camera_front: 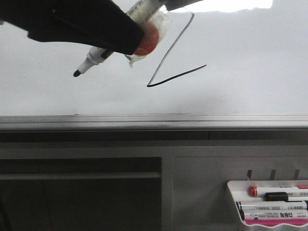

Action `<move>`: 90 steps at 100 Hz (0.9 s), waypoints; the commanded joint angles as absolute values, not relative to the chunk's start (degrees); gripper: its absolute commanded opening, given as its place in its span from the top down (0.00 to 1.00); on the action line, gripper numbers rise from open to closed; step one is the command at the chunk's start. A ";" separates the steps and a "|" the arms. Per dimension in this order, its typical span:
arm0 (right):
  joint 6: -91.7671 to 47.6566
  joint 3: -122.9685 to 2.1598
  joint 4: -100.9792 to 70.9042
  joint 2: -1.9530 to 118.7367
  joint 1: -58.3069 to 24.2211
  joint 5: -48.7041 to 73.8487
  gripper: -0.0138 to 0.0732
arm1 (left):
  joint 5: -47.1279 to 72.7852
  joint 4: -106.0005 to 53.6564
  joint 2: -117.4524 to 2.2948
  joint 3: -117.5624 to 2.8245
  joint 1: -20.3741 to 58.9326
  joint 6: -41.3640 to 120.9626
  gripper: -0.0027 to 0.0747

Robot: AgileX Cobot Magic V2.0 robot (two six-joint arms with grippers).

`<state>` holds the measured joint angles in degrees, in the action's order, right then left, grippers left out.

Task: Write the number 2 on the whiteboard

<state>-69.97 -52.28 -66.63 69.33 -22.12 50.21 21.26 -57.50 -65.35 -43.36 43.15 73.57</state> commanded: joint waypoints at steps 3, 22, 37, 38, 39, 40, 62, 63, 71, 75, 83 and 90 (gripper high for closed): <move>-70.24 -54.11 -68.98 68.35 -21.96 51.11 0.68 | 14.96 -59.42 -64.44 -45.18 43.16 71.96 0.99; -68.29 -54.11 -68.98 67.20 -20.42 44.51 0.32 | 9.69 -59.42 -64.23 -44.93 43.16 67.17 0.99; -66.84 -54.11 -69.19 63.48 -14.46 42.76 0.33 | 0.55 -60.64 -62.25 -42.84 43.16 61.92 0.99; -66.83 -54.11 -69.19 63.30 -13.77 42.83 0.33 | 0.00 -61.38 -62.01 -42.56 43.16 61.82 0.99; -66.68 -54.11 -69.19 62.91 -13.41 42.73 0.33 | -0.96 -61.81 -61.99 -42.40 43.16 61.62 0.99; -66.54 -54.11 -69.19 62.72 -13.06 42.73 0.33 | -1.51 -62.72 -61.87 -42.07 43.16 61.59 0.99; -65.16 -51.93 -69.75 58.25 -6.46 42.10 0.33 | -14.27 -72.59 -63.54 -40.91 44.70 61.16 0.99; -65.16 -51.80 -69.85 58.25 -6.46 41.98 0.33 | -14.59 -72.59 -63.73 -41.09 44.83 61.16 0.99; -65.16 -51.08 -70.94 58.36 -6.46 41.85 0.33 | -15.95 -72.59 -66.54 -42.29 45.06 61.03 0.99; -65.16 -50.82 -71.53 58.37 -6.46 41.85 0.33 | -16.60 -72.59 -68.02 -43.29 45.06 60.55 0.99; -65.16 -50.27 -72.06 58.37 -6.46 41.85 0.33 | -17.68 -72.59 -71.64 -45.45 45.06 59.49 0.99; -65.16 -49.90 -72.06 58.37 -6.46 41.98 0.33 | -19.14 -72.59 -74.49 -47.65 45.06 59.36 0.99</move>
<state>-64.99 -48.81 -68.61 59.43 -6.94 42.76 -15.47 -73.07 -72.68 -43.46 44.48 60.54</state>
